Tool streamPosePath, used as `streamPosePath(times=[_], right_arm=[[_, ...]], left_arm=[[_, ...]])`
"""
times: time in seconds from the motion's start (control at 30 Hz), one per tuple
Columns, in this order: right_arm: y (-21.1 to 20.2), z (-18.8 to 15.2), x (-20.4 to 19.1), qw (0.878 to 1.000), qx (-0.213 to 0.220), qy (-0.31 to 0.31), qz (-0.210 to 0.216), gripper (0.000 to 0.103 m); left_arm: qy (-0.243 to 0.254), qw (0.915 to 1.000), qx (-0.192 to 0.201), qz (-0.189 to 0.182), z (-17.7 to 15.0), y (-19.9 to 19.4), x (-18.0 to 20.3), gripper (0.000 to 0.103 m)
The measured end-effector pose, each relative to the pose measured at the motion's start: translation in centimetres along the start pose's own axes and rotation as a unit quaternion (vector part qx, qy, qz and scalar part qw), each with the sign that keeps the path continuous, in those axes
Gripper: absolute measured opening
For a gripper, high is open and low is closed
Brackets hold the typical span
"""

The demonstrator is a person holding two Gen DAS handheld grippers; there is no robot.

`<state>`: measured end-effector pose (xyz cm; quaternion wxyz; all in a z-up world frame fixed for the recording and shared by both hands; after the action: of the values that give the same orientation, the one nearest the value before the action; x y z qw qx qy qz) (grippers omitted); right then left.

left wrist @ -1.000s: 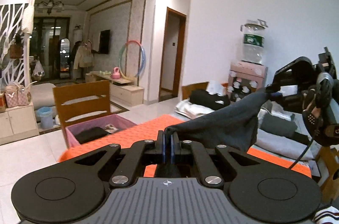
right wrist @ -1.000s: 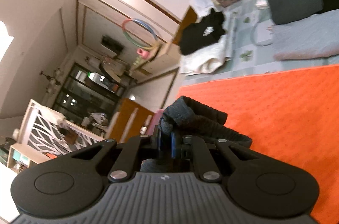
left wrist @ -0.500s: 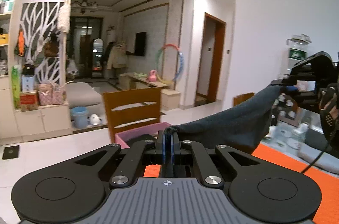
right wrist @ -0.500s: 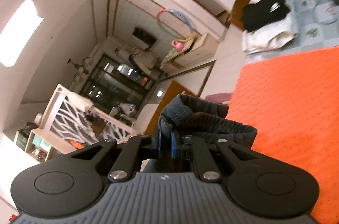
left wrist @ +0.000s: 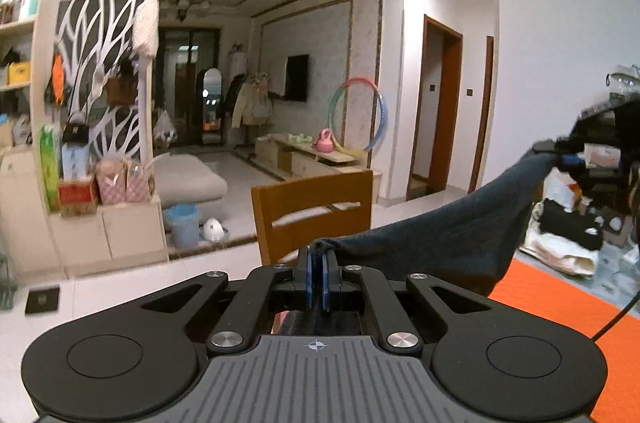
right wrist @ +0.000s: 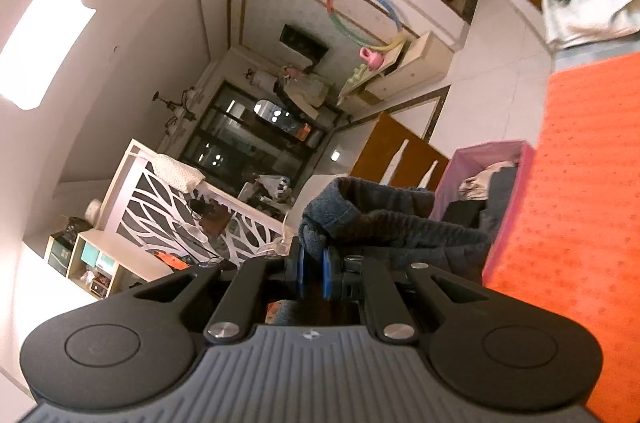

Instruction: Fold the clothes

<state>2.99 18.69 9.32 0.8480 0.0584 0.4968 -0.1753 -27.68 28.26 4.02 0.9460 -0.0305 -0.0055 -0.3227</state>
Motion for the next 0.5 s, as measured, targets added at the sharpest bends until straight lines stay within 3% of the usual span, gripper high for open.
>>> streamPosePath(times=[0.3,0.5], right_arm=[[9.8,1.4,-1.7,0.997,0.048,-0.047,-0.034,0.01],[10.6,5.2,-0.8,0.986,0.127,-0.063,-0.082,0.01]], left_arm=[[-0.01,0.9981,-0.003,-0.061,-1.1,11.0,-1.3,0.007],[-0.005,0.9838,-0.013,-0.179,-0.8,16.3,2.1,0.007]])
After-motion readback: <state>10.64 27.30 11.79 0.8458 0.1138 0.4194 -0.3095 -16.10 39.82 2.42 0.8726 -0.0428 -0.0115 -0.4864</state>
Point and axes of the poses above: each gripper's, at about its wrist camera, not at the fingertips, and y roughly the way its jaws point, x to its right, z to its top, the point moved 9 cm from there along y, roughly the way its jaws point, and after that the axes turned 14 degrees about x, right-handed, at the moved point
